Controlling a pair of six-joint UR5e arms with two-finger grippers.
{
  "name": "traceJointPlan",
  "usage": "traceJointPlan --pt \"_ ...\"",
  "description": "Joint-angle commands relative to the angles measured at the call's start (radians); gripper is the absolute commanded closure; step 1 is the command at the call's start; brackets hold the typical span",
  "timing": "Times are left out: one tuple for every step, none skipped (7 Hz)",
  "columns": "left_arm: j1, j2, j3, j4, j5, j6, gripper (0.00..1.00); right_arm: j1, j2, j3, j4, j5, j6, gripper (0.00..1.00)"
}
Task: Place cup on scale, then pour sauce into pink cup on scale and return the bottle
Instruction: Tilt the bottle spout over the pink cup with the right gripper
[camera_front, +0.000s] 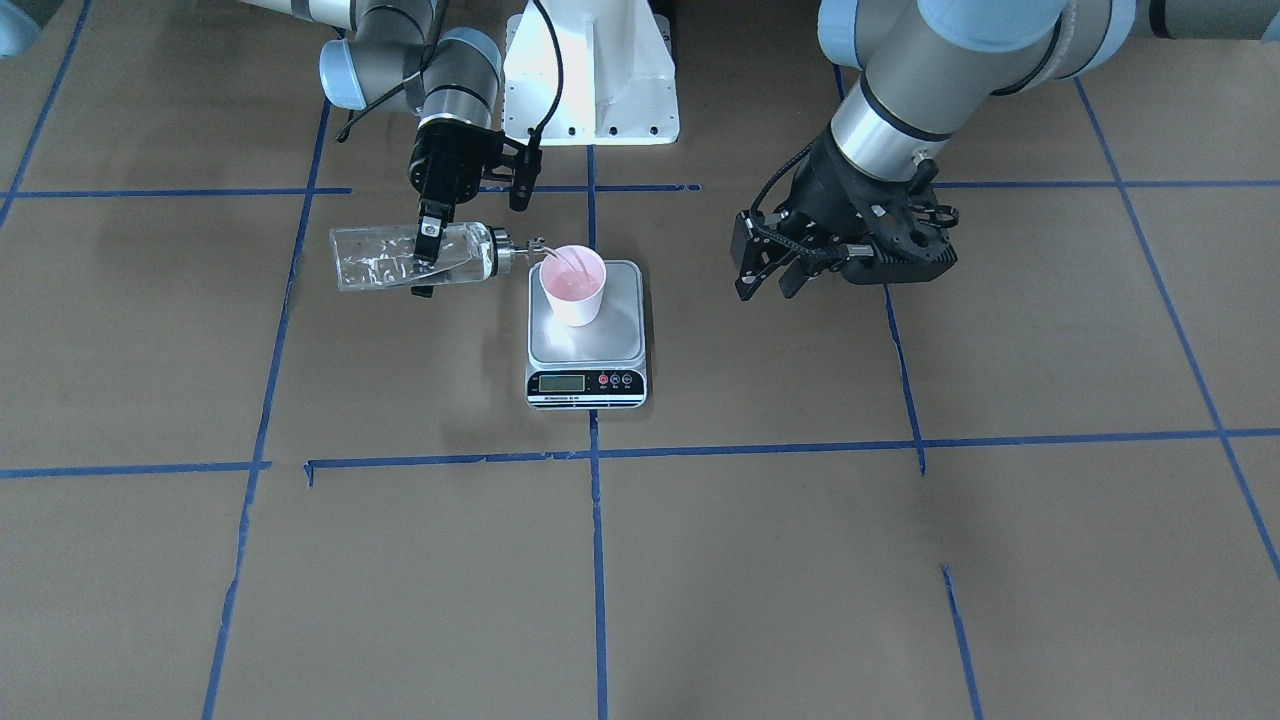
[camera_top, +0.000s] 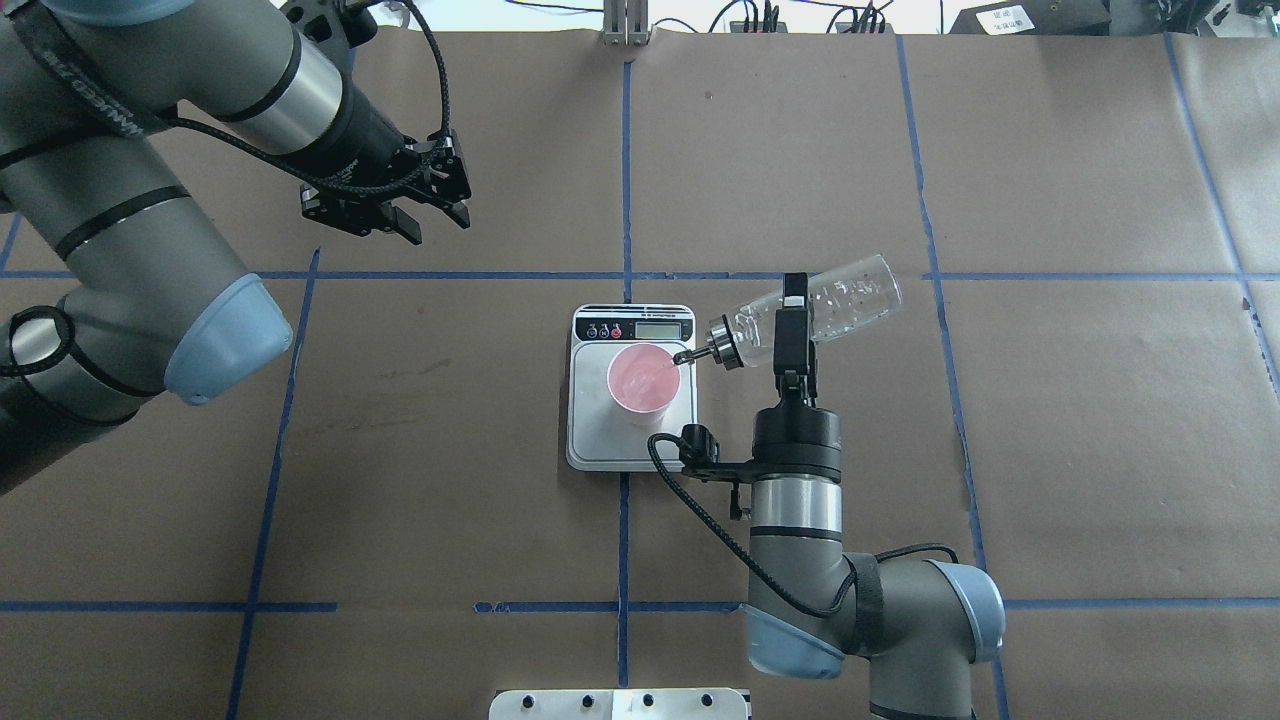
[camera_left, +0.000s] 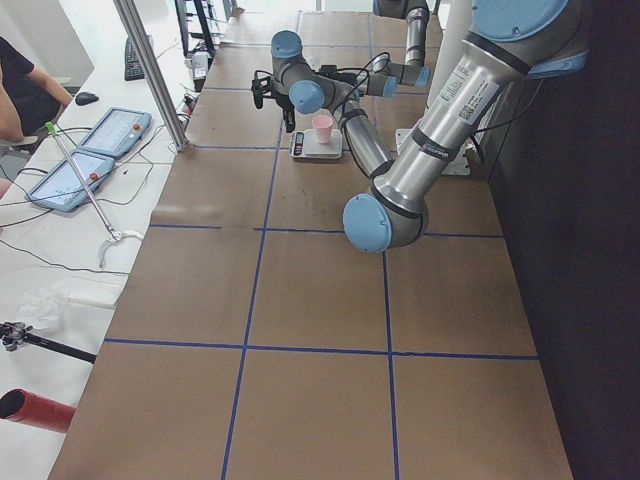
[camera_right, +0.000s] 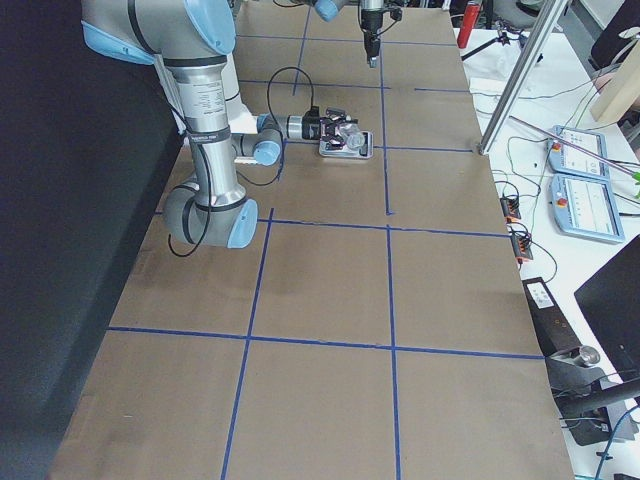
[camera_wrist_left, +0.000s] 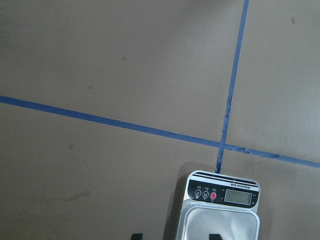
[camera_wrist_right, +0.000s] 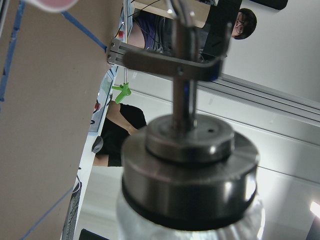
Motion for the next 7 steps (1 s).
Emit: traceJointPlan --pt "0.000 -0.002 -0.005 0.001 -0.035 -0.004 0.46 0.002 -0.001 -0.001 0.002 0.057 0.172 1.00" --pt "0.000 -0.007 -0.005 0.001 -0.037 -0.005 0.46 0.002 -0.001 0.001 0.002 0.099 0.300 1.00" --pt "-0.002 -0.010 -0.008 0.001 -0.037 -0.005 0.46 0.000 -0.002 0.001 0.002 0.149 0.475 1.00" --pt "-0.002 -0.009 -0.008 0.001 -0.034 -0.004 0.46 0.000 0.002 0.002 0.002 0.200 0.598 1.00" --pt "-0.002 -0.012 -0.010 0.001 -0.033 -0.004 0.46 -0.004 0.014 0.004 0.002 0.244 0.795 1.00" --pt "-0.002 -0.013 -0.011 0.001 -0.028 -0.005 0.46 -0.006 0.023 0.045 0.002 0.321 0.938 1.00" --pt "-0.002 -0.010 -0.008 0.000 -0.028 -0.002 0.46 -0.001 0.019 0.126 0.004 0.399 1.042 1.00"
